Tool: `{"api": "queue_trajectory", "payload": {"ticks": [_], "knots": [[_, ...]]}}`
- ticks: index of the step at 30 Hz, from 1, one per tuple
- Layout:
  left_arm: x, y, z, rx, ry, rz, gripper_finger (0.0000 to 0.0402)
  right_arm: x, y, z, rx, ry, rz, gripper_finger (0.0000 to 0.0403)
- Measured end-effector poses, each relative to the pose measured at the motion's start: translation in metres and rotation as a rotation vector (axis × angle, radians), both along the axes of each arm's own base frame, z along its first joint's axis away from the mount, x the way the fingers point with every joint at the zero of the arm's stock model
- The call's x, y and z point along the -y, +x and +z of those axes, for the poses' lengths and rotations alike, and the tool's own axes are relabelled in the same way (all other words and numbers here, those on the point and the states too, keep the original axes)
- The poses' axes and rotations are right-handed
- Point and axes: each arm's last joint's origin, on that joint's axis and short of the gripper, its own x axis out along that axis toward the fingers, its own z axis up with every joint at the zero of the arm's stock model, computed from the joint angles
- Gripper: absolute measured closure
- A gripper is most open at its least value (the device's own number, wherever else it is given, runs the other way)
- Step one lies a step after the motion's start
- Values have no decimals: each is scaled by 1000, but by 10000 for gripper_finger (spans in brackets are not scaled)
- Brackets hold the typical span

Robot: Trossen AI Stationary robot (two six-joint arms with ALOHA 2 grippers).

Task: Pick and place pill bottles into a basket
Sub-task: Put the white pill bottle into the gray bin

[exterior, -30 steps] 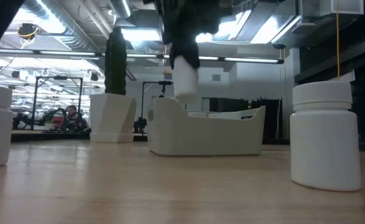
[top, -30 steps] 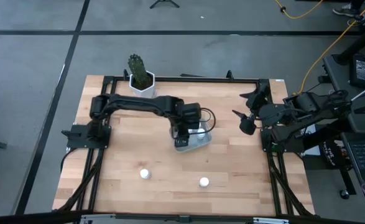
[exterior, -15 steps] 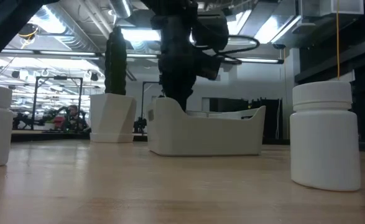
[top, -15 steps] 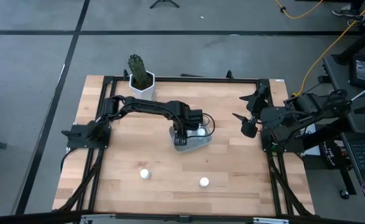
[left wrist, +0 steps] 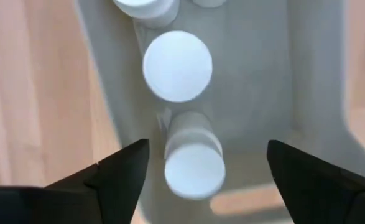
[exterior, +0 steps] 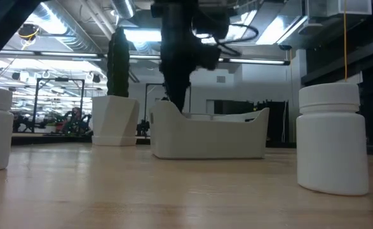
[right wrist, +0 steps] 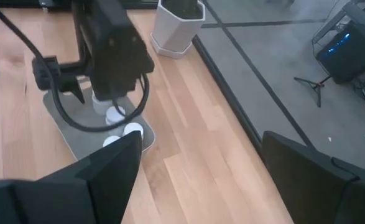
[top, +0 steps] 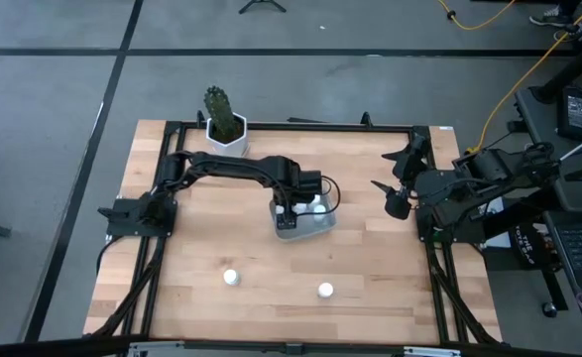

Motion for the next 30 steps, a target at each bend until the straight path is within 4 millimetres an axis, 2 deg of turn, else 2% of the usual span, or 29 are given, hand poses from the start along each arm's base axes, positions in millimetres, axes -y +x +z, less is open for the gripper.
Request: {"api": "queue_trajectory", "payload": {"ticks": [4, 7, 9, 12, 20, 26, 30], "knots": [[3, -3, 30, -6, -1, 4, 79, -1, 0, -1, -24, 0, 32, 70], [8, -7, 57, -10, -26, 54, 80, -4, 0, -3, -87, 32, 156, 70], [17, -9, 75, 4, -70, 103, 80, -7, 0, -5, -132, 72, 252, 70], [39, -10, 90, 13, -174, 169, 80, -9, 2, -9, -180, 101, 333, 70], [100, -10, 96, 15, -352, 174, 81, -12, 8, -38, -312, -7, 424, 70], [131, -17, 95, 13, -257, 246, 81, -15, 16, -64, -332, -24, 438, 70], [149, -32, 93, -36, -78, 307, 81, -16, 19, -74, -324, 12, 402, 70]]}}
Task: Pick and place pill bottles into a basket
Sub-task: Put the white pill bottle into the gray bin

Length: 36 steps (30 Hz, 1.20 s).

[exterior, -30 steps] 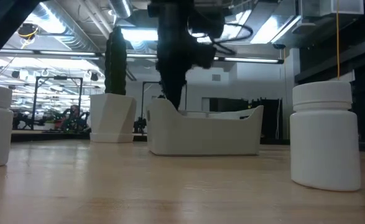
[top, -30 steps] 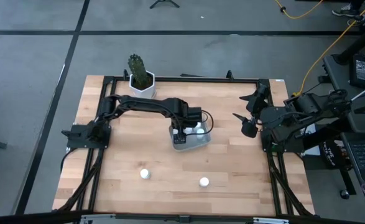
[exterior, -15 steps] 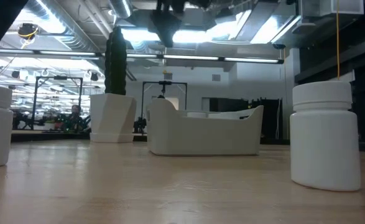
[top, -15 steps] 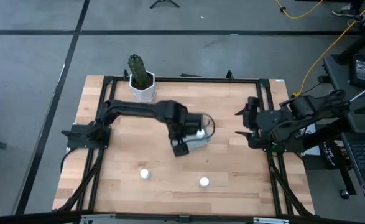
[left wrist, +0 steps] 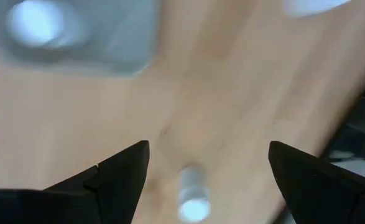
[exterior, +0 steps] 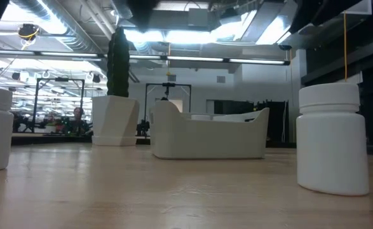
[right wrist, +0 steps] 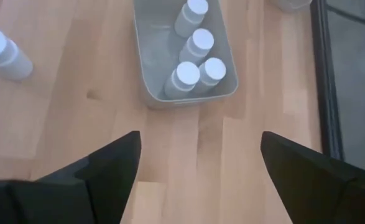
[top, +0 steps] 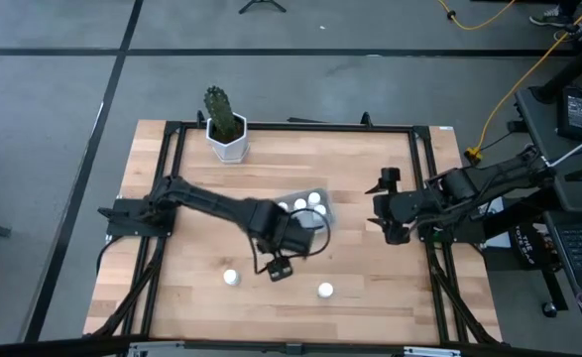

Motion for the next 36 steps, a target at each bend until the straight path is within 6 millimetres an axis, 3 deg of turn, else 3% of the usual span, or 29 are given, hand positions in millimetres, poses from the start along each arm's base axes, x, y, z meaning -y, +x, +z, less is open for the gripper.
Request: {"api": "queue_trajectory", "payload": {"ticks": [7, 12, 17, 24, 29, 33, 36], "knots": [[41, -31, -6, -33, 137, 32, 81, -1, 3, 2, 55, 65, -62, 70], [68, -63, -15, -41, 173, 51, 78, -3, 9, 10, 164, 106, -57, 70], [82, -101, -30, -20, 170, 120, 78, -6, 18, 20, 296, 162, -58, 70], [73, -134, -56, 84, 32, 200, 77, -9, 25, 30, 427, 236, -75, 70], [60, -149, -76, 90, 42, 210, 77, -9, 25, 31, 447, 314, -129, 70], [50, -154, -93, 48, 46, 207, 77, -14, 24, 31, 445, 343, -127, 70], [52, -147, -103, 80, -50, 164, 77, -18, 22, 31, 438, 347, -105, 70]]}}
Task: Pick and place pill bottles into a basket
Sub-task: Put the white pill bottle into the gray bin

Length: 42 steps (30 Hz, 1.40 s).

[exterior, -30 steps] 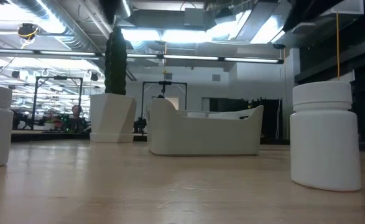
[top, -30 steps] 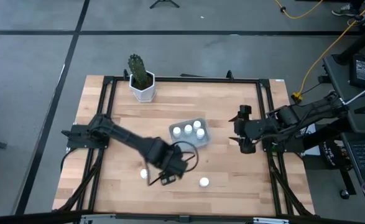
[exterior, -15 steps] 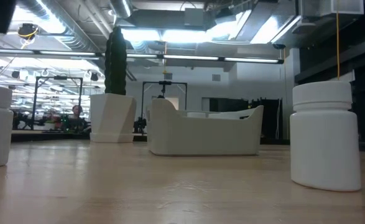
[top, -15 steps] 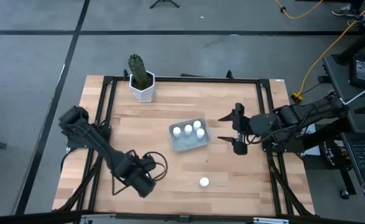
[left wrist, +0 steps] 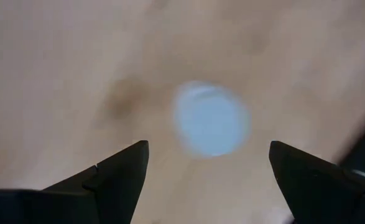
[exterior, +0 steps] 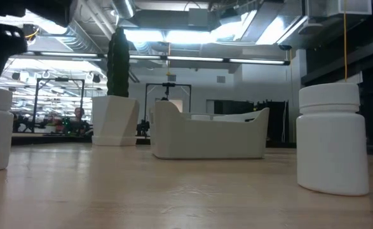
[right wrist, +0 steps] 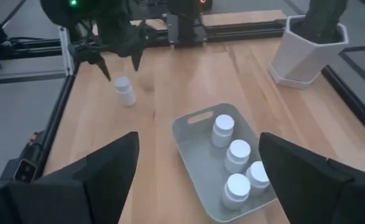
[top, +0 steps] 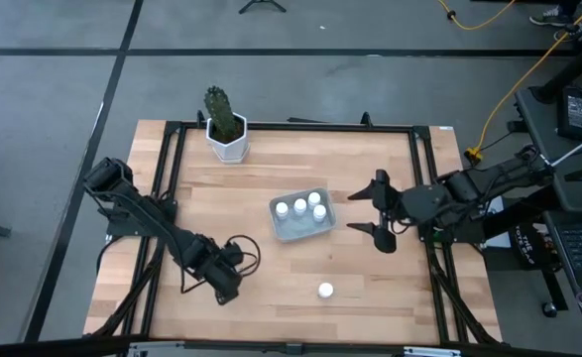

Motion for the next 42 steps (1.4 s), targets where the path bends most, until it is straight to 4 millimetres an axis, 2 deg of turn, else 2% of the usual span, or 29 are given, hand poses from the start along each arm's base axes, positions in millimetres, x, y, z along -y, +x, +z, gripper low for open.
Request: {"api": "queue_trajectory", "payload": {"ticks": [3, 6, 15, 24, 32, 34, 37, 42], "knots": [[5, 10, 0, 96, -80, -39, 77, -3, -1, -1, -7, -3, 16, 70], [5, 15, 2, 150, -81, -48, 77, -5, -3, -2, -21, 5, 17, 70], [-2, 24, -8, 123, -55, -50, 77, -5, -3, -3, -30, 2, 17, 70], [5, 35, -17, 138, -137, -78, 77, -4, -5, -5, -57, -10, 16, 70], [9, 41, -43, 63, -107, -83, 80, -4, -5, -6, -68, -15, 15, 70], [10, 43, -46, 56, -116, -91, 90, -4, -5, -6, -68, -15, 15, 70], [10, 44, -46, 68, -120, -90, 126, -4, -5, -6, -69, -15, 15, 70], [9, 44, -43, 75, -122, -93, 228, -4, -5, -6, -69, -12, 13, 70]]}}
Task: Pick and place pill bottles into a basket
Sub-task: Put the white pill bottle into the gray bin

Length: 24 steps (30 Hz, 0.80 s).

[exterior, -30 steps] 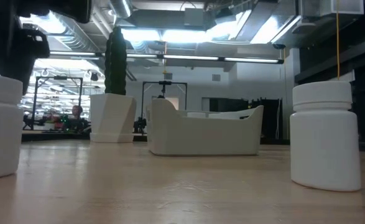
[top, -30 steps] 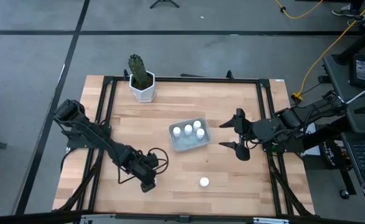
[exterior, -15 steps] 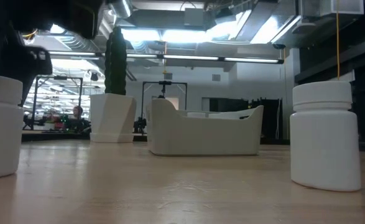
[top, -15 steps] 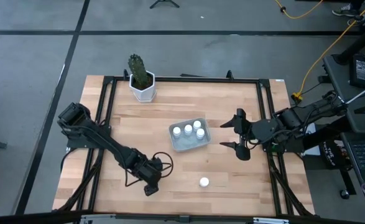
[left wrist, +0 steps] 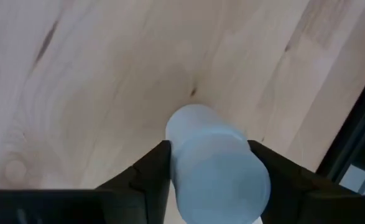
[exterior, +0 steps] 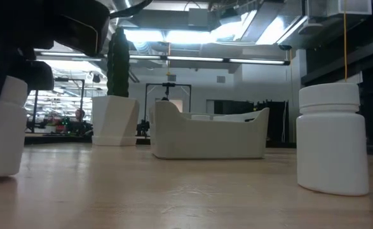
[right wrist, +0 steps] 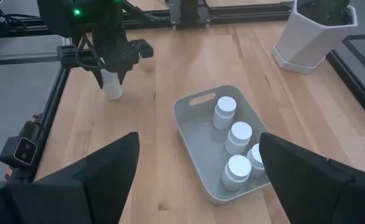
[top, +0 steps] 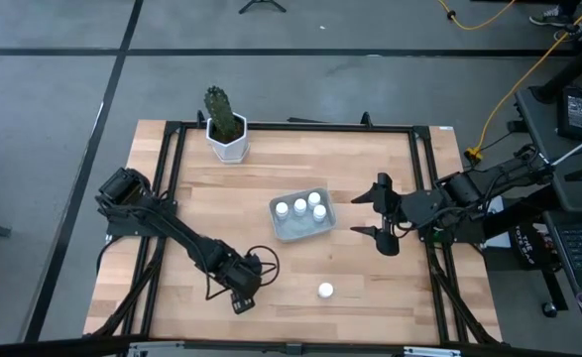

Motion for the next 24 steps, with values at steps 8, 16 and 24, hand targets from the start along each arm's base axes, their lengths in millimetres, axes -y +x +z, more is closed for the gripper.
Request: {"api": "queue_trajectory", "payload": {"ticks": [8, 16, 24], "knots": [[-3, 12, 18, 33, -17, -72, 231, 0, 0, 0, 0, 0, 0, 70], [-45, 45, 74, 89, 112, -207, 231, 0, 0, 0, 0, -3, 2, 70], [-108, 73, 120, 221, 181, -259, 231, 0, 0, 0, 0, -6, 4, 70]]}}
